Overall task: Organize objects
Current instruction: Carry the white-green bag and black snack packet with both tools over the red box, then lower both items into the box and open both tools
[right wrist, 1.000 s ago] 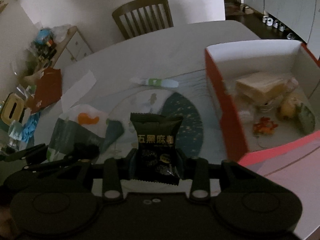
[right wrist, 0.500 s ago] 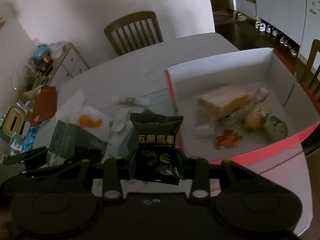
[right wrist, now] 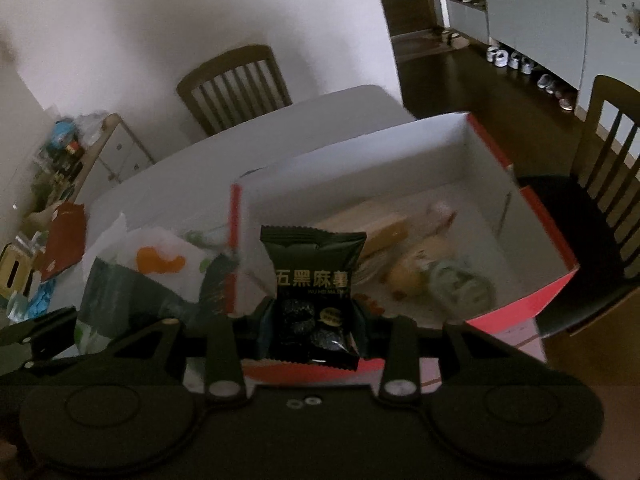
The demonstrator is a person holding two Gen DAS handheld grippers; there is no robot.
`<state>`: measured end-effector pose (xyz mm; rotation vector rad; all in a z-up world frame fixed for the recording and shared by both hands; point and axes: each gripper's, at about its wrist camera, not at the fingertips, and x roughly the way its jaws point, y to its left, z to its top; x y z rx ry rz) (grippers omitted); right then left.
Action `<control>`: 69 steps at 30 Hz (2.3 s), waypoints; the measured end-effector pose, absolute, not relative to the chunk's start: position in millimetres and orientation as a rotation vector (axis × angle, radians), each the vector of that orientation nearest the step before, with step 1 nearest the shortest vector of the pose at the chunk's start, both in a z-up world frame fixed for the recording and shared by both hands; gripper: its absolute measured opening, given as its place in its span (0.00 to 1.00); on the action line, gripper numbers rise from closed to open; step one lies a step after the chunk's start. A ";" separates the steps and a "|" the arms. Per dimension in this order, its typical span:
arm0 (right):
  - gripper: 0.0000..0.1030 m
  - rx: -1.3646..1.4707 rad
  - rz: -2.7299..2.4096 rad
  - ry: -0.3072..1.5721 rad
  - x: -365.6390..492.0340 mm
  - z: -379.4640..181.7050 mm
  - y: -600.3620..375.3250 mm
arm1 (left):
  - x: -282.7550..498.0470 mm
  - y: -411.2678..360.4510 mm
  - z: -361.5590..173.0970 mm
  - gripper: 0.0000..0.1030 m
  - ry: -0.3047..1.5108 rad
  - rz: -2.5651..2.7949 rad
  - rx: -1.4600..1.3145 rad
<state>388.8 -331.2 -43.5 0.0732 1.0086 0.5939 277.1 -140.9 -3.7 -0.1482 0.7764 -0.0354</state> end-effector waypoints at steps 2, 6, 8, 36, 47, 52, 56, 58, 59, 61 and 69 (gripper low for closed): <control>0.37 0.076 0.584 1.006 397.9 -44.6 -340.2 | 283.4 -149.9 -3.7 0.48 0.778 -0.040 -0.137; 0.37 0.077 0.560 1.003 415.9 -48.8 -356.6 | 297.8 -166.5 -4.8 0.48 0.786 -0.050 -0.116; 0.37 0.078 0.545 1.004 425.4 -52.4 -365.0 | 306.7 -175.8 -5.9 0.48 0.794 -0.060 -0.103; 0.37 -0.147 0.597 1.104 476.4 -108.4 -351.2 | 395.5 -234.2 -66.1 0.49 0.995 -0.056 0.089; 0.38 -0.203 0.607 1.095 476.7 -119.5 -348.2 | 404.4 -230.9 -82.9 0.51 1.057 -0.056 0.098; 0.40 -0.229 0.611 1.085 476.3 -120.8 -352.0 | 403.5 -232.9 -80.8 0.61 1.034 -0.060 0.099; 0.47 -0.233 0.622 1.071 473.4 -117.5 -358.5 | 402.7 -230.3 -77.8 0.70 1.019 -0.052 0.070; 0.51 -0.226 0.626 1.064 472.5 -114.5 -361.9 | 401.6 -229.3 -77.6 0.70 1.014 -0.050 0.062; 0.52 -0.224 0.627 1.059 472.0 -112.8 -363.9 | 400.5 -229.0 -77.4 0.70 1.012 -0.049 0.062; 0.52 -0.221 0.625 1.053 470.6 -110.8 -364.4 | 398.3 -229.9 -76.1 0.73 1.003 -0.047 0.069; 0.56 -0.205 0.620 1.036 466.3 -102.4 -371.8 | 387.9 -231.8 -67.8 0.77 0.961 -0.071 0.044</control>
